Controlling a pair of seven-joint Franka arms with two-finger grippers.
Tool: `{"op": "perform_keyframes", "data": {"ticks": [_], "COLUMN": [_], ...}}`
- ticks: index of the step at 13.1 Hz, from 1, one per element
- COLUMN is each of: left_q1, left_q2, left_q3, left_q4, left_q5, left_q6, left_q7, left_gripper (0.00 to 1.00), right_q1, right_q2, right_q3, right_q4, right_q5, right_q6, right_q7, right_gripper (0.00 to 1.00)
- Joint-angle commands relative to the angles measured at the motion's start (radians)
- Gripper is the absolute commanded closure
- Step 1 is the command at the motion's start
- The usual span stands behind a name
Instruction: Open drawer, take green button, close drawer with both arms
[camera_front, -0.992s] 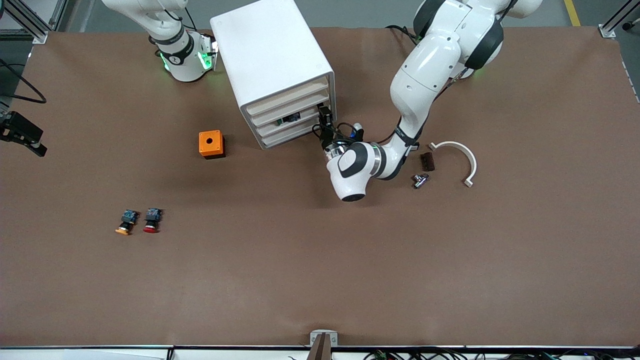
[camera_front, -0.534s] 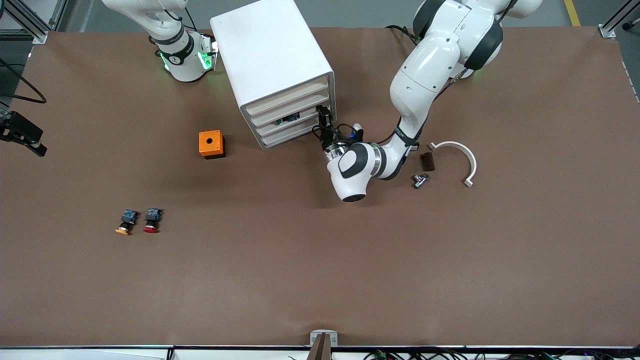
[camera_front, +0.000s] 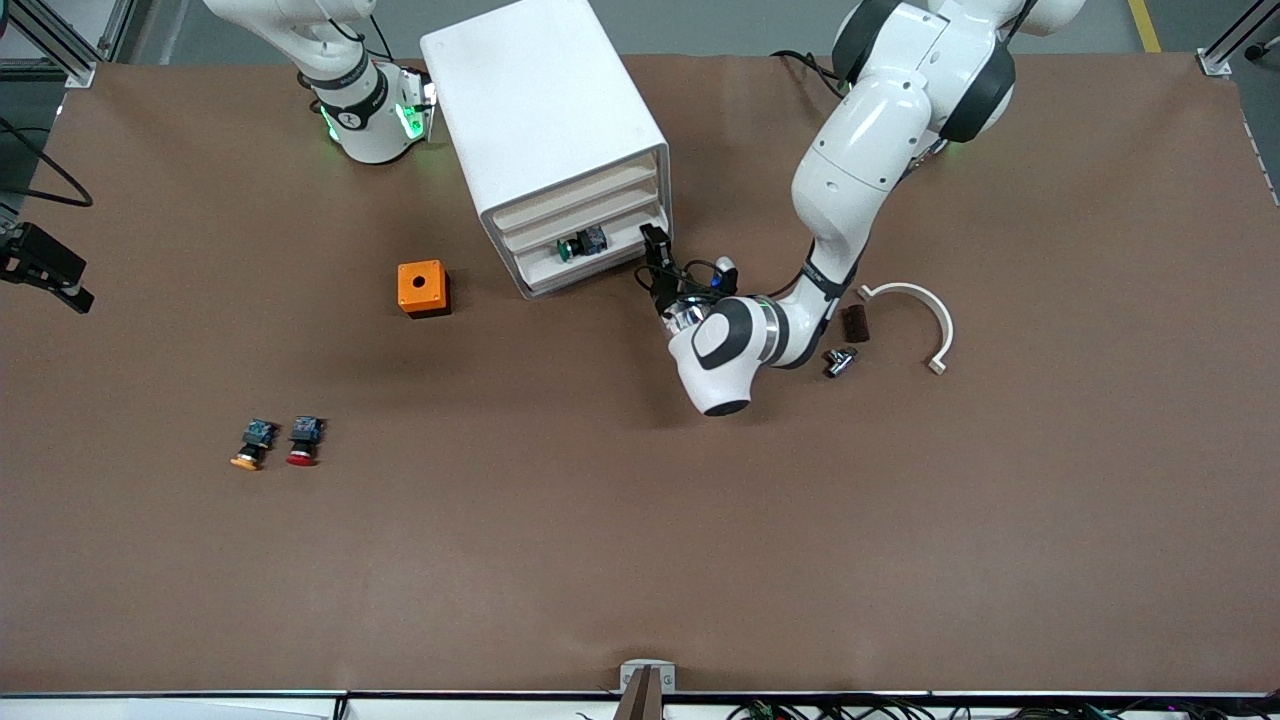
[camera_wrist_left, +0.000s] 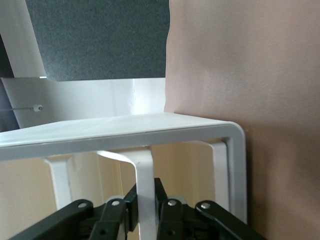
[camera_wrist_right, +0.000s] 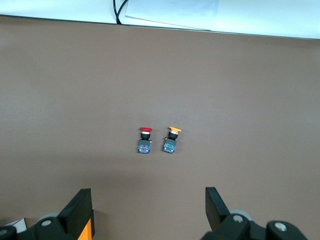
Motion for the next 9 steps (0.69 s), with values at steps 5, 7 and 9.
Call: {"op": "perform_keyframes", "data": {"ticks": [5,7,9], "left_q1": [0.113,0.125,0.127], "left_q2": [0.005,0.001,0.001], "left_q3": [0.005,0.005,0.005], "left_q4": [0.017,0.017,0.017], "left_q5": [-0.074,-0.074,-0.074], "left_q6": [0.090,0.090,0.090], "left_q7": [0.004,0.006,0.007], "left_gripper": [0.85,0.85,0.84], "right_q1": [-0.017,-0.016,-0.012], "right_q2": [0.008,0.008,0.006], "right_q3": [0.010,0.010,0.010], "right_q4": [0.017,0.017,0.015], "right_q5": [0.002,0.005,0.016], "right_q6": [-0.008,-0.014,-0.020], "right_q7": [0.005,0.010,0.093], "right_gripper": [0.00,0.00,0.00]}}
